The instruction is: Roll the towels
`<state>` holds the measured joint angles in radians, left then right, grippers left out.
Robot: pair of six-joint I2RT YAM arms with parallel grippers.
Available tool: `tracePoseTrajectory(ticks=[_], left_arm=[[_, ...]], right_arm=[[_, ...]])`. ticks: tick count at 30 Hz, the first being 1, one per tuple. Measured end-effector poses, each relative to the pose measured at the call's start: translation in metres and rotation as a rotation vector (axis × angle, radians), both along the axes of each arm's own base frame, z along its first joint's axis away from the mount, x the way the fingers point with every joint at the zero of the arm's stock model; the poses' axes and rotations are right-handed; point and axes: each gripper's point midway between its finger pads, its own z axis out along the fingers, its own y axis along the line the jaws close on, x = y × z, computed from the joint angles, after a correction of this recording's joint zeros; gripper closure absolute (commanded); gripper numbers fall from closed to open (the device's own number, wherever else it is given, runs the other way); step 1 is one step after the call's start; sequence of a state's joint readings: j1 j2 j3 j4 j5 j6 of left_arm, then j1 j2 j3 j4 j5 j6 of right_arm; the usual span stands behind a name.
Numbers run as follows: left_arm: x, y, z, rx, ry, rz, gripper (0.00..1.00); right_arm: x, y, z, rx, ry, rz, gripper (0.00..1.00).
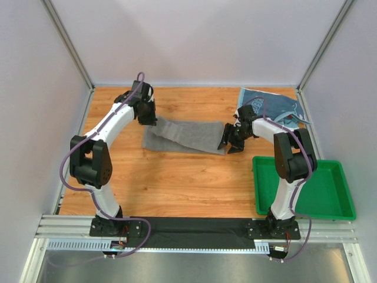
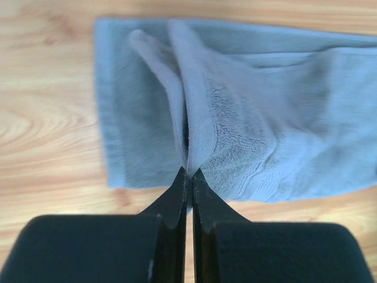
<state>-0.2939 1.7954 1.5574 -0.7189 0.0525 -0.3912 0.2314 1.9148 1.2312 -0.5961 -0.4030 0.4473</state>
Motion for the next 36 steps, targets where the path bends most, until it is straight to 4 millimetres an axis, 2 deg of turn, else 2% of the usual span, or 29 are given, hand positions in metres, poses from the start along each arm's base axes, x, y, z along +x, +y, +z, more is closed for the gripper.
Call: tracePoseTrajectory(ticks=[6, 9, 11, 12, 17, 19, 23, 28, 33, 36], left_arm=[[-0.014, 0.056, -0.062, 0.051, 0.159, 0.131, 1.00], [-0.025, 0.068, -0.084, 0.076, 0.222, 0.160, 0.98], [-0.028, 0.070, -0.092, 0.088, 0.242, 0.165, 0.89], [-0.028, 0.071, -0.095, 0.092, 0.249, 0.172, 0.80], [-0.028, 0.082, -0.110, 0.096, 0.289, 0.217, 0.58], [-0.028, 0.088, -0.110, 0.098, 0.292, 0.239, 0.55], [-0.025, 0.096, -0.106, 0.110, 0.278, 0.263, 0.55], [-0.009, 0.092, -0.085, 0.089, 0.226, 0.255, 0.57], [0.024, 0.084, -0.048, 0.045, 0.119, 0.229, 0.57], [0.043, 0.079, -0.034, 0.025, 0.073, 0.213, 0.57]], right_arm=[[0.000, 0.000, 0.000, 0.007, 0.001, 0.000, 0.42], [0.000, 0.000, 0.000, 0.010, 0.001, 0.000, 0.42], [0.000, 0.000, 0.000, 0.010, 0.001, 0.000, 0.42], [0.000, 0.000, 0.000, 0.010, 0.001, 0.000, 0.42], [0.000, 0.001, 0.001, 0.015, 0.001, 0.002, 0.42], [-0.001, 0.002, 0.001, 0.021, 0.003, 0.006, 0.42], [-0.003, 0.007, 0.002, 0.028, 0.003, 0.019, 0.41], [-0.002, 0.012, 0.010, 0.028, -0.001, 0.035, 0.41], [0.029, 0.021, 0.047, 0.047, -0.090, 0.038, 0.39], [0.048, 0.025, 0.070, 0.058, -0.149, 0.040, 0.39]])
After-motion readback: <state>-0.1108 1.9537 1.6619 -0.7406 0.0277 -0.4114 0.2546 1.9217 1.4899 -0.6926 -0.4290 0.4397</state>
